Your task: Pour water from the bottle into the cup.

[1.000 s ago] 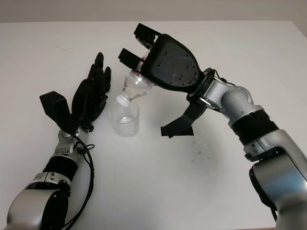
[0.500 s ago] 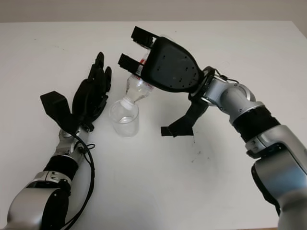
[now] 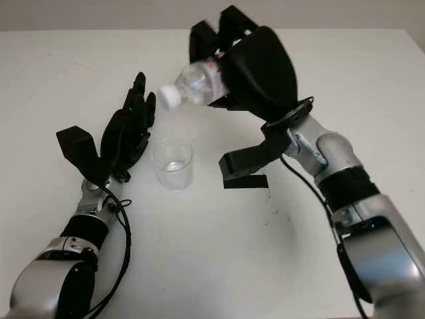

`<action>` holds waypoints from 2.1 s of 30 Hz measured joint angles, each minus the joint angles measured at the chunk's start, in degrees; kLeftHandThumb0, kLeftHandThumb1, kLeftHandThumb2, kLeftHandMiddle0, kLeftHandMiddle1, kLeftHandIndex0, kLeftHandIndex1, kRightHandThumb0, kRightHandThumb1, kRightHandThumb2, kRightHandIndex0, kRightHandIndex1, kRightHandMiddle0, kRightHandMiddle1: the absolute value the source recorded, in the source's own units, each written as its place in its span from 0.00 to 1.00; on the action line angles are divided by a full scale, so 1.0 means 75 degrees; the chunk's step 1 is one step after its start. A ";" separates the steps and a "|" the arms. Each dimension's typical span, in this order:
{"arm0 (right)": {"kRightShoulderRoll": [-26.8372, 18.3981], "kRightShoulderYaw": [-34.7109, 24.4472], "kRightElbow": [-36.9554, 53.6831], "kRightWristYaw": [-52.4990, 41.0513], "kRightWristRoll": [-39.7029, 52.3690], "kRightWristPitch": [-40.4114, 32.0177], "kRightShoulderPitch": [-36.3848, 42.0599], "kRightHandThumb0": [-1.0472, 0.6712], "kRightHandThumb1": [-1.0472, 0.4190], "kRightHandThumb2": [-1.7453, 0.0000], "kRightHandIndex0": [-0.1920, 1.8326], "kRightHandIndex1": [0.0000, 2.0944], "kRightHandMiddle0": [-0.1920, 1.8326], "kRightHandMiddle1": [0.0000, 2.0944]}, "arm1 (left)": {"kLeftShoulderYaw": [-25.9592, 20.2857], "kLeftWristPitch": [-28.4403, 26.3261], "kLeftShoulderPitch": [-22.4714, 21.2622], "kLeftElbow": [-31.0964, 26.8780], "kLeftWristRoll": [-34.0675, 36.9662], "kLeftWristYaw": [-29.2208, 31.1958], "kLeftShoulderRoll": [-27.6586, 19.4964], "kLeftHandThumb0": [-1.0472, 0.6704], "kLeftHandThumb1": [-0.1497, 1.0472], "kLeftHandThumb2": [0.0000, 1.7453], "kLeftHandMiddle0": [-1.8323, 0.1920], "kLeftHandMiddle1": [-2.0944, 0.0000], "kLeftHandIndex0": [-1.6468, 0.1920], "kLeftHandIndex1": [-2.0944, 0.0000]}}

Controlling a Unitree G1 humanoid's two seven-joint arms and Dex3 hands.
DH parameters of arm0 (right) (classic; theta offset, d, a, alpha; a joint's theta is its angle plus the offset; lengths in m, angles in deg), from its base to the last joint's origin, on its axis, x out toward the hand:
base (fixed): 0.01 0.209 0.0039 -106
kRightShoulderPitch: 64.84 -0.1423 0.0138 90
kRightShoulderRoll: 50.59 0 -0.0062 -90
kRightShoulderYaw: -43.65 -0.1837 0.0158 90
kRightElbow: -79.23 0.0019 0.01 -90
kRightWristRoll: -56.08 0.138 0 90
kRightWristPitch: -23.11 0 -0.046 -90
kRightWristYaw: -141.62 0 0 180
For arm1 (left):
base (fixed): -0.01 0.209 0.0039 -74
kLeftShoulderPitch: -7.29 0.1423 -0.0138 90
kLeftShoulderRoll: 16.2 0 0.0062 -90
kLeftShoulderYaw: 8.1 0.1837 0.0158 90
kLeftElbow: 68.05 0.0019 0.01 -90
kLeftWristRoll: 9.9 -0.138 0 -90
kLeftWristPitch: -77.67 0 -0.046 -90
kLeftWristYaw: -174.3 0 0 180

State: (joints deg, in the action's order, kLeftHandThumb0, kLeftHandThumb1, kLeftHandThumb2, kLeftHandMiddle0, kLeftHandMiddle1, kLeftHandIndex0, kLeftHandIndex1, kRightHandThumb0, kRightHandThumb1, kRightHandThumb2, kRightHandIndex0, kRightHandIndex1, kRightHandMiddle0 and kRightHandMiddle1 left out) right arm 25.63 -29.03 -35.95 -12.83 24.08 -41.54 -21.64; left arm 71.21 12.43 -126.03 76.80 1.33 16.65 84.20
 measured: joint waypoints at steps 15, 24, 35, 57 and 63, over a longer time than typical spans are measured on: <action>0.1665 -0.2173 0.3601 -0.3141 0.3916 -0.3533 0.2902 0.39 0.00 0.76 0.75 1.00 0.61 1.00 | 0.0003 -0.0101 0.0016 -0.0035 0.0012 0.0052 -0.0016 0.11 1.00 0.37 1.00 1.00 1.00 1.00; 0.2257 -0.2636 0.5663 -0.3423 0.4867 -0.6426 0.3766 0.38 0.00 0.75 0.73 1.00 0.53 1.00 | 0.0011 -0.0208 0.0077 -0.0169 0.0011 0.0052 -0.0017 0.11 1.00 0.37 1.00 1.00 1.00 1.00; 0.2573 -0.2902 0.5746 -0.3465 0.5146 -0.6974 0.3821 0.36 0.00 0.78 0.80 1.00 0.62 1.00 | 0.0022 -0.0266 0.0106 -0.0239 -0.0005 0.0012 -0.0019 0.11 1.00 0.37 1.00 1.00 1.00 1.00; 0.2832 -0.2836 0.4829 -0.3684 0.4801 -0.5937 0.4133 0.36 0.00 0.77 0.78 1.00 0.62 1.00 | 0.0038 -0.0349 0.0149 -0.0341 -0.0042 0.0060 -0.0082 0.10 1.00 0.37 1.00 1.00 1.00 1.00; 0.2948 -0.2738 0.4824 -0.3703 0.4812 -0.6042 0.4288 0.34 0.00 0.76 0.79 1.00 0.61 1.00 | 0.0028 -0.0391 0.0179 -0.0397 -0.0020 0.0091 -0.0086 0.10 1.00 0.36 1.00 1.00 1.00 1.00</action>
State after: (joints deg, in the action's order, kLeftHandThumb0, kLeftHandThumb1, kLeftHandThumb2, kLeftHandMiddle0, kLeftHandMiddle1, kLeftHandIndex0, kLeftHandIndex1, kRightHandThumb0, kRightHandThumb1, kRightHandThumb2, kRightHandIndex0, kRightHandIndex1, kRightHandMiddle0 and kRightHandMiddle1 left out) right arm 47.74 -49.57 0.23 -40.60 60.17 -86.86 10.52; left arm 71.42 9.49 -124.68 73.82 1.19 17.33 83.56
